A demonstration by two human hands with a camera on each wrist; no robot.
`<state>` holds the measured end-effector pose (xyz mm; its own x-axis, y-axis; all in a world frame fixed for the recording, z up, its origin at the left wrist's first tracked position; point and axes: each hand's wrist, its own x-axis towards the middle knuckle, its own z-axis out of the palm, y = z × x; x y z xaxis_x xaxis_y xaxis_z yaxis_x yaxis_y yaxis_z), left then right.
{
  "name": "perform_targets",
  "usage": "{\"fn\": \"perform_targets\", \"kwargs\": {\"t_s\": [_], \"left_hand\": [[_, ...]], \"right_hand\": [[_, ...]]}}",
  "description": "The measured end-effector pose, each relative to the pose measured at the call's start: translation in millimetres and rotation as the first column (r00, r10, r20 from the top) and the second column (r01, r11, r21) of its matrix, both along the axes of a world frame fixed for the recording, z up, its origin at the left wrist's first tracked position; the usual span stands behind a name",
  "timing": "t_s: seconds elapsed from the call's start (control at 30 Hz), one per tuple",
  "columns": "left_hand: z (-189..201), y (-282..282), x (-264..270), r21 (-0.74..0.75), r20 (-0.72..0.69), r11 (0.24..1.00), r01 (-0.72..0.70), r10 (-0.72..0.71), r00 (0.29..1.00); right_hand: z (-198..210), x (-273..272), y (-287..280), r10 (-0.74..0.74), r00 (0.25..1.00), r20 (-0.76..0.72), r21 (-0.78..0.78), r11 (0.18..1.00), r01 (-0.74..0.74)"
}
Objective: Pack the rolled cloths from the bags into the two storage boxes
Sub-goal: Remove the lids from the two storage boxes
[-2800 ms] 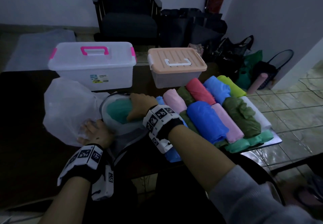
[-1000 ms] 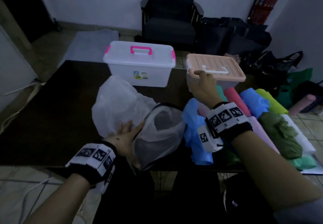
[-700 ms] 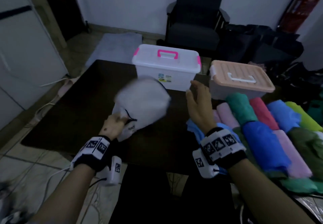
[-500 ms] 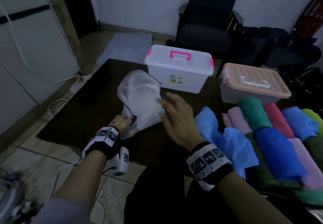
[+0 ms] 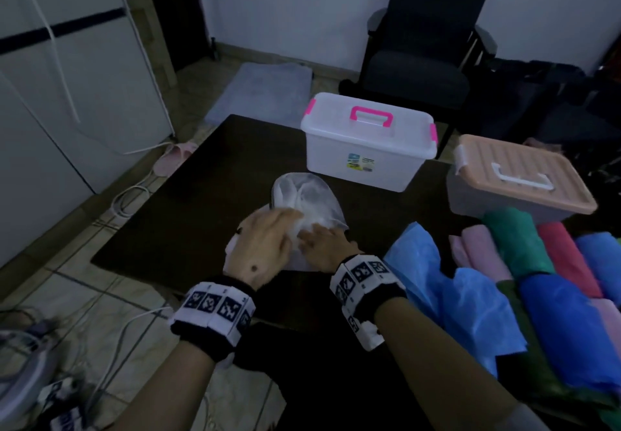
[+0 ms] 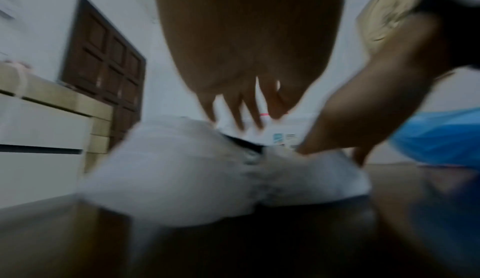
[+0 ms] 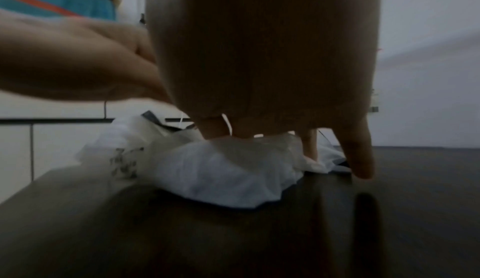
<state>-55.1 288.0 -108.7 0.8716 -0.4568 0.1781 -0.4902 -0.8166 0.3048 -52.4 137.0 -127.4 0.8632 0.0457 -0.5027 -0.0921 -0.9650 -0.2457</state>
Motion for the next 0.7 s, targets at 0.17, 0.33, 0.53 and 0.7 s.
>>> {"fn": "perform_targets", "kwargs": {"t_s": [0.17,0.33,0.53,0.7], "left_hand": [[-14.9,-7.5,6.5,0.267,-0.331,0.963,-0.015,0.107,0.938],[-12.8,4.7,38.3,0.343,-0.358,0.925,-0.165,0.291,0.887],[-1.6,13.7,94.3,0.268,-0.437,0.868,-0.417,0.495,0.751],[-3.9,2.8,145.3,0.275,-0.376,0.86,-0.429,0.508,0.775]], "right_hand": [[18.2,10.7,-5.7,-0.104,0.994,0.028,0.245,0.965,0.094],[70.2,31.7,-35.6,-0.263,0.81,0.524,0.19,0.963,0.19],[107.3,70.3,-74.6,-0.104,0.681,0.725,-0.122,0.953,0.276],[86.7,86.0,-90.0,0.0,0.763,0.646,-0.215,0.959,0.183]]}}
